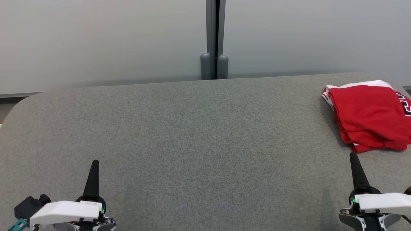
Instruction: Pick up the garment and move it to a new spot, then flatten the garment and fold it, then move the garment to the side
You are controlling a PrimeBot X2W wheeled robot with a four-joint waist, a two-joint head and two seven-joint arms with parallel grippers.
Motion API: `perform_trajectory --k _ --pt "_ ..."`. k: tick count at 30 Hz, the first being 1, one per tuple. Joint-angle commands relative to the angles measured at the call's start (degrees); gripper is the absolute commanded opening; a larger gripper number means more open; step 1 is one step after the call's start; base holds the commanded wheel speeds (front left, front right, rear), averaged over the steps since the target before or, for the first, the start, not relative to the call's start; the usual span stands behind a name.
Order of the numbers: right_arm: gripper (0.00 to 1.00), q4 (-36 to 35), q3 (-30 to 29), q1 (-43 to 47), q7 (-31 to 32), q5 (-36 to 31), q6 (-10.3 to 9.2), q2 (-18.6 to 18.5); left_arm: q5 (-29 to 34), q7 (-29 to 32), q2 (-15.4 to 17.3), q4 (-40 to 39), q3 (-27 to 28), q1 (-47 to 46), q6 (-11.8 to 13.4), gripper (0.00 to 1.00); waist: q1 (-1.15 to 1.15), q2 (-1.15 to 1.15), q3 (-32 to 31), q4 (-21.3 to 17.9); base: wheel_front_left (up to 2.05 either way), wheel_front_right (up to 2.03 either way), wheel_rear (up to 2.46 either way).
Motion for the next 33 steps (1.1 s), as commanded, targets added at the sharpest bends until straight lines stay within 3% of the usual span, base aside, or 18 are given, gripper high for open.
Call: perform_trajectory --k 1,33 --pt "0.0 -0.05 -0.3 -1.07 0.32 1.27 0.01 -0.33 -1.39 0.26 0.32 -0.1 0.46 -1.24 -0.39 0.0 0.0 0.0 0.0 -0.01 0.0 0.0 0.0" --pt "0.0 0.82 -2.99 -2.74 4.58 16.79 0.0 -0.01 -15.95 4.52 0.07 1.28 3.31 -4.09 -2.46 0.0 0.0 0.0 -0.08 -0.52 0.0 0.0 0.0"
